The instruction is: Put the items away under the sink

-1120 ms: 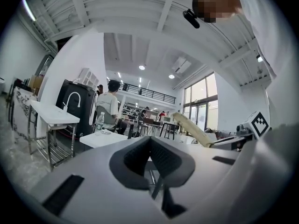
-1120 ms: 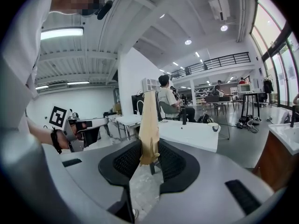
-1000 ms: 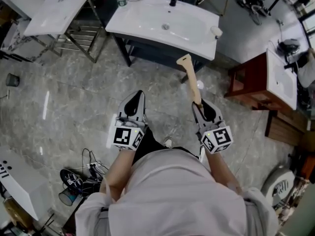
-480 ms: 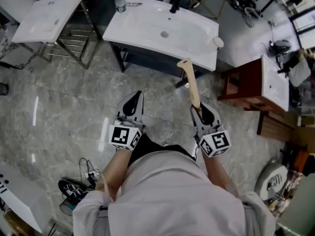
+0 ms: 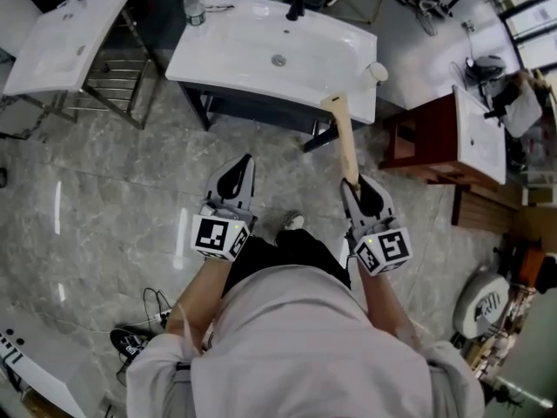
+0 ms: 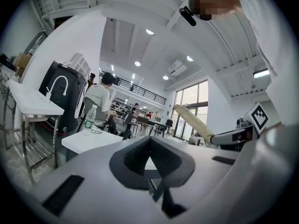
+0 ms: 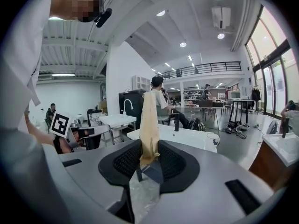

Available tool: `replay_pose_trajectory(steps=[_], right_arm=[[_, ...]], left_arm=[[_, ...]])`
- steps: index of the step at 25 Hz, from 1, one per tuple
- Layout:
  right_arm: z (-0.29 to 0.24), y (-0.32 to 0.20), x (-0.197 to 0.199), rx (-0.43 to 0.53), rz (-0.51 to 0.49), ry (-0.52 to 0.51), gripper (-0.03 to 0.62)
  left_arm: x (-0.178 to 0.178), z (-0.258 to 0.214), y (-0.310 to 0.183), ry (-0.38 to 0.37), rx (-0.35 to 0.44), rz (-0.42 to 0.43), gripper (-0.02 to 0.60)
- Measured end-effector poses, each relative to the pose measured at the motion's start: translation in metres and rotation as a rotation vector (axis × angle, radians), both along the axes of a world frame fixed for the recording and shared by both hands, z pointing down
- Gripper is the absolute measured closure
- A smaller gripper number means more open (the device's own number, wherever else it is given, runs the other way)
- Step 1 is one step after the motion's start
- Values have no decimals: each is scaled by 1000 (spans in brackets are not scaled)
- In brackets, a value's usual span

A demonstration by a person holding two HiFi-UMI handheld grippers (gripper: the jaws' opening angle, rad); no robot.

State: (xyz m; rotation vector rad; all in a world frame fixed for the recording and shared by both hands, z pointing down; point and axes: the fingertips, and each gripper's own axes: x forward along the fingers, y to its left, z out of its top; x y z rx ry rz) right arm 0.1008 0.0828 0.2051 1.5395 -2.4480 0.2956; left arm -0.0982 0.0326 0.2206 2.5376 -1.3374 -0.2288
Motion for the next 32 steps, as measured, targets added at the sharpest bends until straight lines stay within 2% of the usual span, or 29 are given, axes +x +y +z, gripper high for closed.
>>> replay_pose_trajectory(steps=[6,13,23,29,32], right_arm=[[6,-28,15,8,-65,-32,465],[34,-67,35,-39,-150,-51,465],[74,-109,44,-86,-252,-82,465],[97,-123,46,-109,-278,-99,465],[104,-131,41,-102,-300,-83,465]], left_arm=[[24,-2,-17,-40,-6,-22,578],[36,-4,-46,-83,-4,-132,578],[56,28,-60,-137,-81,-224,578],[63,42,-71,-147,-77,-273,578],[65,53,-77,-120,-77,-285,578]])
